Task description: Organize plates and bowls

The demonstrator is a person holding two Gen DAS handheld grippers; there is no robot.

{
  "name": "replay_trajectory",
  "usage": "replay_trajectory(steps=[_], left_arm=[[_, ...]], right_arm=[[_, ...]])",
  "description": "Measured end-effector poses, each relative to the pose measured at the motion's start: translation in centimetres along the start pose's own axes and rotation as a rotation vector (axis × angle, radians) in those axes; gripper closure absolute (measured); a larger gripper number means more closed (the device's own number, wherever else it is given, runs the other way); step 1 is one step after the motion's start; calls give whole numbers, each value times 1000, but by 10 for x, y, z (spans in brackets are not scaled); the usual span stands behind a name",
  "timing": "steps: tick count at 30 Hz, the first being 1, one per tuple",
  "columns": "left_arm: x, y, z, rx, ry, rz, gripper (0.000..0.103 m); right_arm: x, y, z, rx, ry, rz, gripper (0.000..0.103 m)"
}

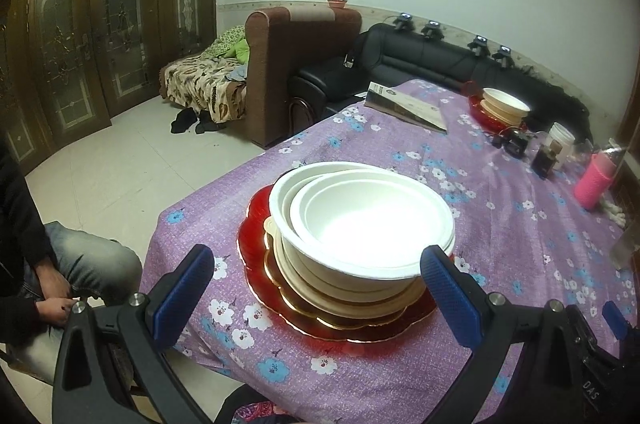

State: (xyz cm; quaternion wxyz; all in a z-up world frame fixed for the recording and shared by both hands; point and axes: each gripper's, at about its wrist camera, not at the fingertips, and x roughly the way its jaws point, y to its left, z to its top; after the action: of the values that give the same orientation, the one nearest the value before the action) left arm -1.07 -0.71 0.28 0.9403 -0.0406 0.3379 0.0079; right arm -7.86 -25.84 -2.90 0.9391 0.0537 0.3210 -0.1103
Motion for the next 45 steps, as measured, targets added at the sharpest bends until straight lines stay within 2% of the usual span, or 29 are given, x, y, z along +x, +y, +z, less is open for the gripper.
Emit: replay_trajectory(steps=[9, 39, 45], left_arm=[[5, 2, 0, 5, -5, 32, 0], [11, -4, -3, 47, 29, 19, 0], [15, 3, -2, -3, 38, 52, 0]], right_arm=[[8, -5, -2, 17, 26, -1, 0], [14, -6, -1, 22, 38, -6, 0], [14, -6, -1, 22, 39, -5, 0]])
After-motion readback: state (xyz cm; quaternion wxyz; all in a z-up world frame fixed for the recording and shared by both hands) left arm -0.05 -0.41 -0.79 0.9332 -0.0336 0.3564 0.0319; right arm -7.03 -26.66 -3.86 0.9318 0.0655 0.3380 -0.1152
